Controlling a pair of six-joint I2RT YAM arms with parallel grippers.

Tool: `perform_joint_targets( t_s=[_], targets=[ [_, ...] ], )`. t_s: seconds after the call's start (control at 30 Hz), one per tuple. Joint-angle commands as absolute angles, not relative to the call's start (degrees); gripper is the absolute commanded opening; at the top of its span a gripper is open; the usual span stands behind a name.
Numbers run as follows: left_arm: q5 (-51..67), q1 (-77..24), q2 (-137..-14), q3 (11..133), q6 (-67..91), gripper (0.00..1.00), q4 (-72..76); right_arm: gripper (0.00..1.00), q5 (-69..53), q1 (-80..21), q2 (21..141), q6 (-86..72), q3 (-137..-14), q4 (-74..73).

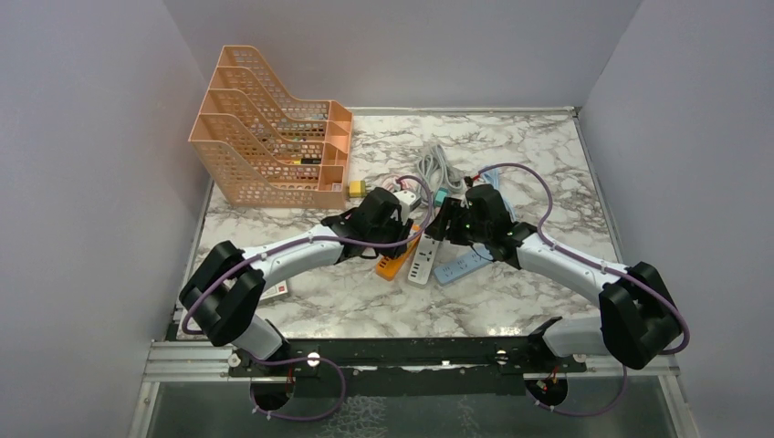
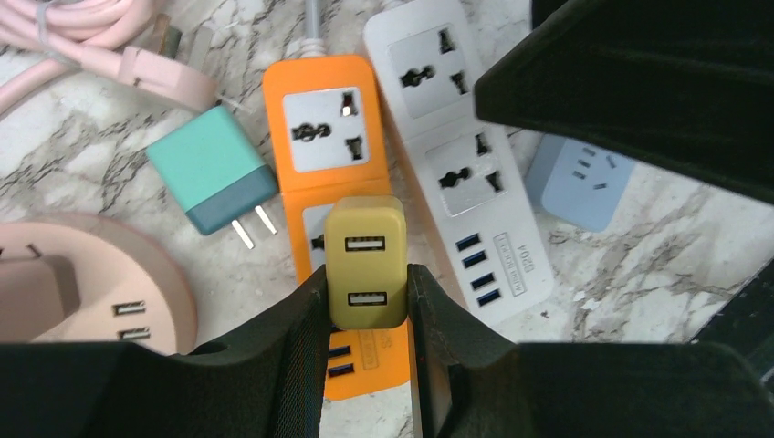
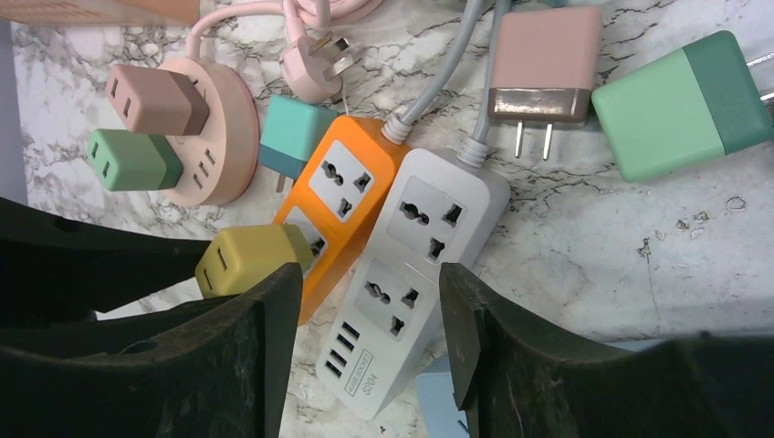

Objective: Insert the plug

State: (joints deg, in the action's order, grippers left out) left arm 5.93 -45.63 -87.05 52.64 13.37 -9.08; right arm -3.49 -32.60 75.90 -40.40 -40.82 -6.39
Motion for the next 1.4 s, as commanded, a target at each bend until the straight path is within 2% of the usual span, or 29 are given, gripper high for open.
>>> perform_joint_targets(
  t_s=[0.0, 0.47, 0.7, 1.13, 1.37],
  targets=[
    [0.4, -46.1, -85.9, 53.0, 12.8, 0.11, -19.3, 0.57, -3.2, -32.2, 76.0, -39.8, -40.1, -4.5],
    [-4.6, -49.2, -92.0, 53.8, 11.3, 0.1, -19.2, 0.56, -3.1, -32.1, 75.5, -39.9, -39.2, -4.5],
    [-9.2, -52.7, -93.2, 52.2, 16.5, 0.1, -26.4, 0.56, -3.2, -32.1, 75.8, -39.9, -39.8, -4.5],
    [-5.1, -53.1, -82.1, 49.4, 25.5, 0.07, -34.6, 0.55, -2.2, -32.0, 75.0, -40.4, -42.3, -8.1],
    [-4.9, -53.1, -87.4, 49.9, 23.2, 0.08, -34.6, 0.53, 0.0, -32.0, 76.3, -40.3, -45.7, -11.3]
  ],
)
